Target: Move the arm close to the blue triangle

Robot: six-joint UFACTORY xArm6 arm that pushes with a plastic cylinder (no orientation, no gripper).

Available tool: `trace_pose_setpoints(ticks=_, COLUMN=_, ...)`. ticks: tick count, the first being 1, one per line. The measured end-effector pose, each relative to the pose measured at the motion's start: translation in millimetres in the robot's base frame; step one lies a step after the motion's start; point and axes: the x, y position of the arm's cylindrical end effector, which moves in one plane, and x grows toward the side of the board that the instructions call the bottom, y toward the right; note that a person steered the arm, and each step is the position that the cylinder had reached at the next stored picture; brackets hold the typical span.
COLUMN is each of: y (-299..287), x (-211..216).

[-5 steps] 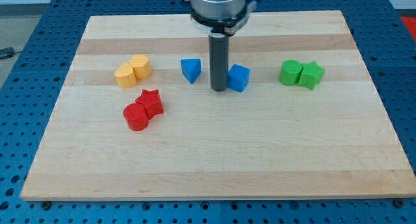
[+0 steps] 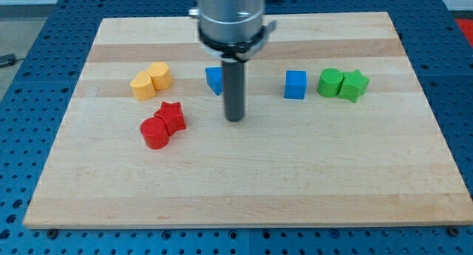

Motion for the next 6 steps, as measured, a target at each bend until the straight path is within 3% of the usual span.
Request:
trace_pose_setpoints(ticks=2, y=-63, x=-17)
trace_pose_setpoints(ticks=4, y=-76, x=-64)
trace_pose_setpoints(ticks=5, y=-75, x=-70)
trace_pose_setpoints(ticks=6, y=-33, x=-70)
